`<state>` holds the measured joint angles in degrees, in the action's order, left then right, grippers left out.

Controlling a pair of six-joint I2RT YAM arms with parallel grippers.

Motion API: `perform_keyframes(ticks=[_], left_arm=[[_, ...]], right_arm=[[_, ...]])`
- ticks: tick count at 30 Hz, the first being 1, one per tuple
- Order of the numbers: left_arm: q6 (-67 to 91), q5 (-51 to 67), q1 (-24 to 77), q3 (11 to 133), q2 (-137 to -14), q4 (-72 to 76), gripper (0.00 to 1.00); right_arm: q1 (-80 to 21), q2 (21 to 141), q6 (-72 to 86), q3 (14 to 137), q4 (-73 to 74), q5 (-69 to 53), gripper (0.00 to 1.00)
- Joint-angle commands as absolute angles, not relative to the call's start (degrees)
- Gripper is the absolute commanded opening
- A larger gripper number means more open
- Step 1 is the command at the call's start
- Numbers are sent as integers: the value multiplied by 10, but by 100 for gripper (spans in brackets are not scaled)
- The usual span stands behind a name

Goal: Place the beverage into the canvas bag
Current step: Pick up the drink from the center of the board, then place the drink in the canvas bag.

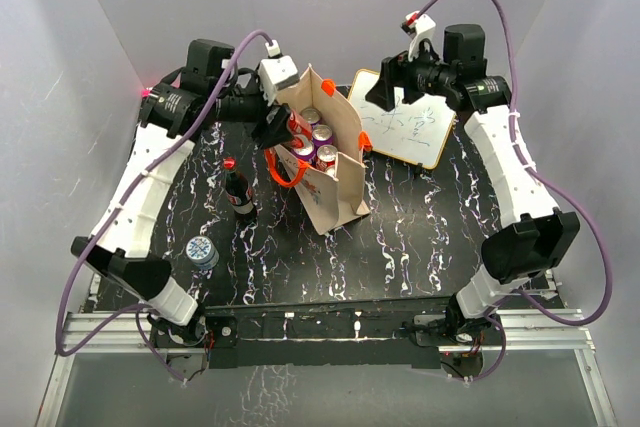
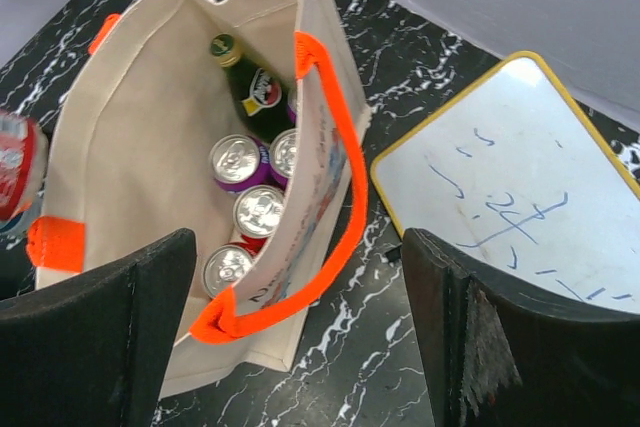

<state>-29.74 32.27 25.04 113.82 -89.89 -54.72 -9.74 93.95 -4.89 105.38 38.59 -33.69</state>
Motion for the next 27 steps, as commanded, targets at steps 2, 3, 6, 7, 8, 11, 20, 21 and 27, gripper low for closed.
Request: perform_keyframes(ticks=[2, 3, 6, 7, 8, 11, 20, 21, 27], left_arm=[[-226, 353, 253, 1172, -903, -484, 0], [-219, 349, 253, 1172, -911, -479, 0], [-201, 326, 254, 1171, -941, -461, 0], [-202, 325, 253, 1174, -952, -460, 0], [-204, 327, 254, 1177, -962, -461, 0], [-213, 344, 253, 1176, -990, -469, 0], [-263, 371, 267, 1195, -1043, -516, 0], [-275, 373, 267, 1200, -1047, -533, 0], [-347, 376, 267, 1196, -1059, -602, 0]], right_arm=[[-137, 910, -73, 1009, 390, -329, 85], [-149, 910, -76, 1001, 393, -311, 85], [-167, 918, -73, 993, 402, -280, 85], [-172, 921, -70, 994, 404, -272, 85], [-176, 924, -69, 994, 404, -261, 84], [-183, 934, -68, 995, 412, -250, 82], [-199, 926, -78, 944, 430, -233, 57], [-200, 925, -78, 938, 429, -234, 53], [-204, 931, -70, 933, 431, -241, 24]])
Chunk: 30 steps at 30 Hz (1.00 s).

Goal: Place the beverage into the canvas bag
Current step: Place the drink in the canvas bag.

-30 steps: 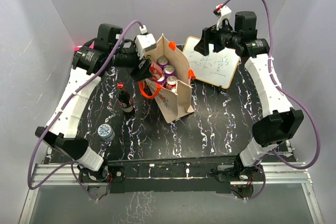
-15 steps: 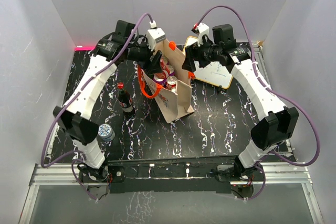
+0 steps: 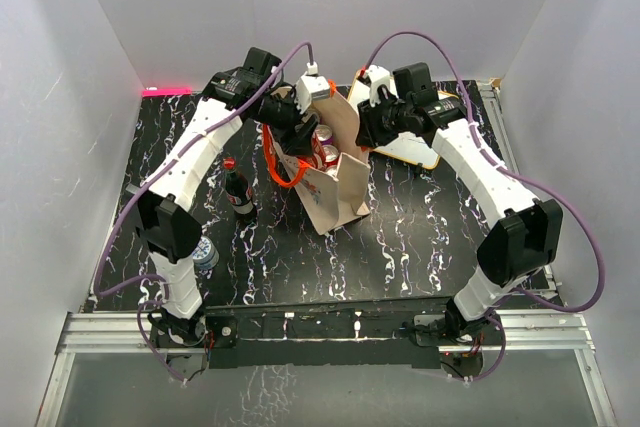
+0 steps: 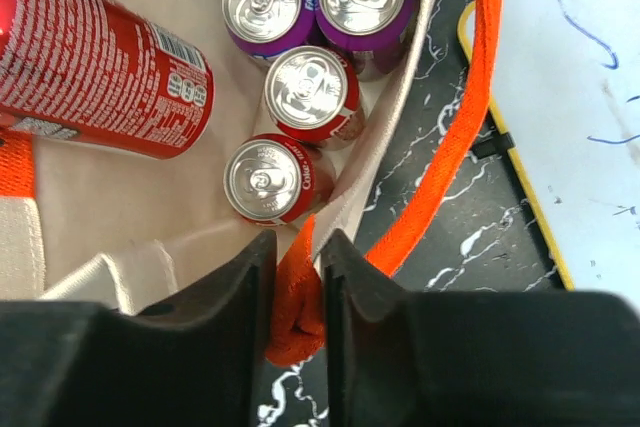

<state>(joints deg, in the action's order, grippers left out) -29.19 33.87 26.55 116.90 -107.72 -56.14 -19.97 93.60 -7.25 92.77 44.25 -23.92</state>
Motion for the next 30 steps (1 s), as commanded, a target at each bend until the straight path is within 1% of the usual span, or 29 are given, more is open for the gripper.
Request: perform_keyframes(ticks=[1, 3, 4, 12, 19, 25, 30], left_arm=[[-353, 371, 267, 1191, -1056, -605, 0], [-369, 367, 267, 1185, -1052, -612, 0], [-376, 363, 267, 1184, -1051, -618, 0], [-417, 373, 267, 1203, -1053, -712, 0], [-436, 385, 267, 1303, -1101, -820, 0], [-416, 379, 267, 1296, -1114, -786, 0], [-396, 368, 267, 1233, -1123, -705, 0]], right_arm=[[-203, 931, -70, 937, 431, -239, 19], [-203, 929, -68, 945, 431, -234, 10], [-203, 928, -66, 948, 431, -232, 8], [-203, 927, -75, 994, 455, -199, 8], [-203, 942, -95, 1042, 473, -193, 8], [-203, 937, -107, 1013, 466, -198, 8], [-203, 926, -113, 976, 453, -201, 8]])
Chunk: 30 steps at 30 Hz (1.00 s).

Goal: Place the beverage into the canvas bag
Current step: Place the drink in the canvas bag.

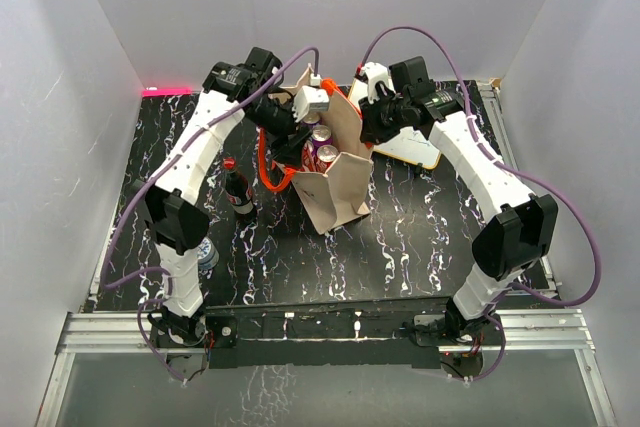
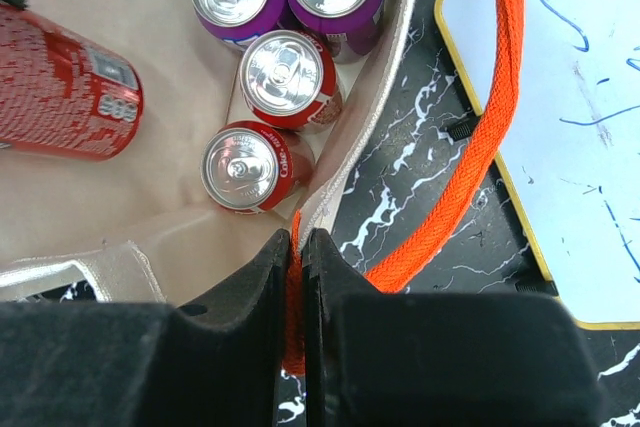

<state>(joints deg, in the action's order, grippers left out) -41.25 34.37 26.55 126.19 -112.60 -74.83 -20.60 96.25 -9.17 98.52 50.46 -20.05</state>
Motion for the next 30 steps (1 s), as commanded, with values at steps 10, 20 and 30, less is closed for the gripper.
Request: perform_keyframes(ticks=[10, 20, 30], left_arm=[[-397, 346, 278, 1228, -1172, -661, 0], [-405, 264, 286, 1199, -1188, -633, 0], [-394, 255, 292, 1095, -1166, -543, 0]], right_arm=[[-200, 909, -113, 941, 448, -192, 8], [-199, 908, -111, 936, 441, -186, 8], [-195, 908, -117, 933, 441, -180, 8]])
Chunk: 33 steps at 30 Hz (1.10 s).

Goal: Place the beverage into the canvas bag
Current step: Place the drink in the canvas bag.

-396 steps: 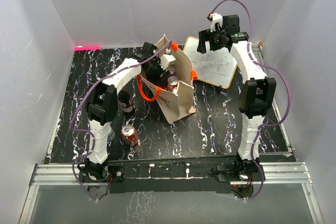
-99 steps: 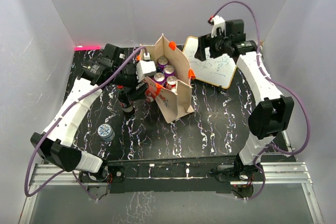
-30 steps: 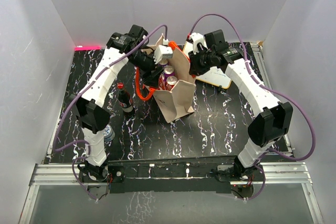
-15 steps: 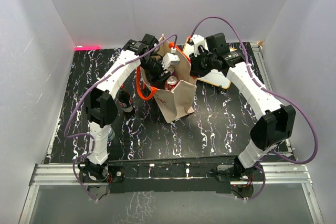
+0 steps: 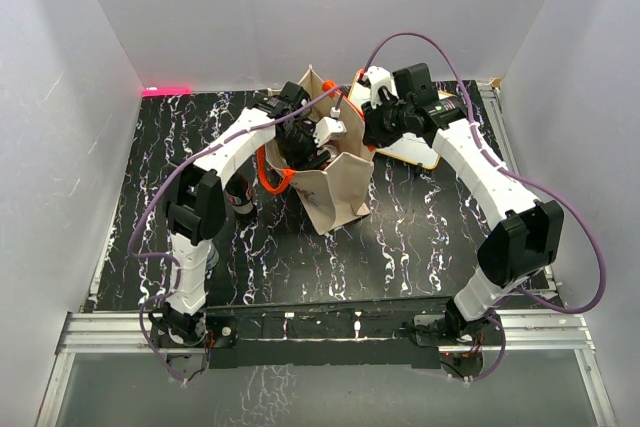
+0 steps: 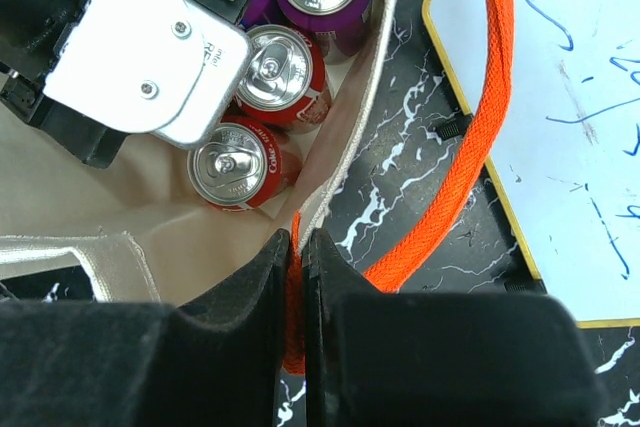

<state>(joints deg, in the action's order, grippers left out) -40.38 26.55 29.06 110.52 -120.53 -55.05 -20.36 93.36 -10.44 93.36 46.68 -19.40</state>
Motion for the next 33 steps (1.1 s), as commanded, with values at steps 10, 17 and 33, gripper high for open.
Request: perform_keyframes(ticks=[10, 17, 33], left_arm=[[-373, 230, 296, 1063, -1178, -504, 3], [-376, 218, 297, 1041, -1190, -484, 11], [-359, 191, 297, 1056, -1208, -526, 43]], right_arm=[[-187, 909, -125, 931, 442, -179, 8], [-181, 907, -138, 933, 442, -176, 8], [-180, 908, -140, 924, 427, -185, 8]])
